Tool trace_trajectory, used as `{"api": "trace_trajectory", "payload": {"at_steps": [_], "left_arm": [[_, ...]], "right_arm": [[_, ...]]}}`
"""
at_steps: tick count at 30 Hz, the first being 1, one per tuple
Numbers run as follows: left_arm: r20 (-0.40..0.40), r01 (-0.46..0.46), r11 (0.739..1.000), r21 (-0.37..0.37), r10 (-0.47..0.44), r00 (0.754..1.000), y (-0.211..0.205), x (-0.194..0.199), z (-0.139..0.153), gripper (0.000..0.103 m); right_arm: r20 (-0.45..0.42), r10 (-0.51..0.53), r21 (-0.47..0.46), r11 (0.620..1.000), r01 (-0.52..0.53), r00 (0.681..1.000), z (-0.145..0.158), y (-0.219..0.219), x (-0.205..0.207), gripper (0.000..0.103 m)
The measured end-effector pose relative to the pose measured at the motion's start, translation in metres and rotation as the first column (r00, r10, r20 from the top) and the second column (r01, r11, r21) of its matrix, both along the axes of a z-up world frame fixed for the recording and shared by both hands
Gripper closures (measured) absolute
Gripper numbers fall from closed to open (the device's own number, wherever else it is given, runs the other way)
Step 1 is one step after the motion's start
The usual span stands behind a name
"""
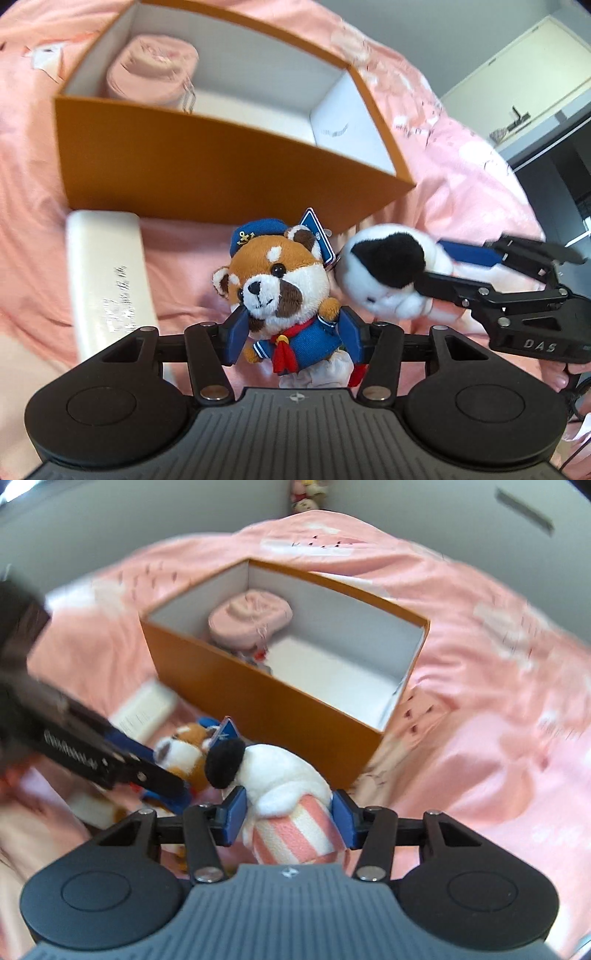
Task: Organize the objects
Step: 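Lift both plushes and carry them over the orange box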
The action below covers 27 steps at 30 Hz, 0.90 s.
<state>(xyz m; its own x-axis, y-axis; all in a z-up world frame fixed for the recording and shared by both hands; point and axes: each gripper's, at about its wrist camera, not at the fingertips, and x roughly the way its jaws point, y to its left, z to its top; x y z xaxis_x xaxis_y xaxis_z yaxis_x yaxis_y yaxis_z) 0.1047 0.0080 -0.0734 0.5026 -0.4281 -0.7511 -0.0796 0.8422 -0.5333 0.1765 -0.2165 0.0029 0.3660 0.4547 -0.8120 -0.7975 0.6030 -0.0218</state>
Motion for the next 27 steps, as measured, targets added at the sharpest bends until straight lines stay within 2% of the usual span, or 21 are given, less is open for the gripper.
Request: {"api": "trace_trajectory", "payload": {"at_steps": [4, 7, 12, 19, 27], "left_arm": [[0.049, -0.027, 0.999, -0.023, 0.028, 0.998, 0.014, -0.01, 0.017, 0.043], [0.097, -0.034, 0.999, -0.035, 0.038, 0.995, 0.019, -0.011, 0.033, 0.044], [0.183, -0.044, 0.998, -0.039, 0.05, 0.982, 0.028, -0.006, 0.061, 0.045], [0.276, -0.085, 0.996, -0.013, 0.086, 0.957, 0.038, 0.021, 0.09, 0.045], [0.283, -0.106, 0.994, 0.003, 0.101, 0.954, 0.064, 0.077, 0.105, 0.047]], "right_arm": [[-0.162, -0.048, 0.138, 0.988, 0.07, 0.986, -0.003, 0.003, 0.001, 0.051], [-0.208, -0.069, 0.208, 0.972, 0.113, 0.976, 0.008, -0.001, -0.003, 0.052], [-0.175, -0.092, 0.294, 0.945, 0.141, 0.98, 0.037, -0.003, 0.0, 0.052], [-0.12, -0.126, 0.393, 0.905, 0.164, 0.985, 0.069, 0.004, 0.021, 0.053], [-0.141, -0.194, 0.47, 0.85, 0.237, 0.971, 0.077, 0.027, 0.064, 0.058]]}}
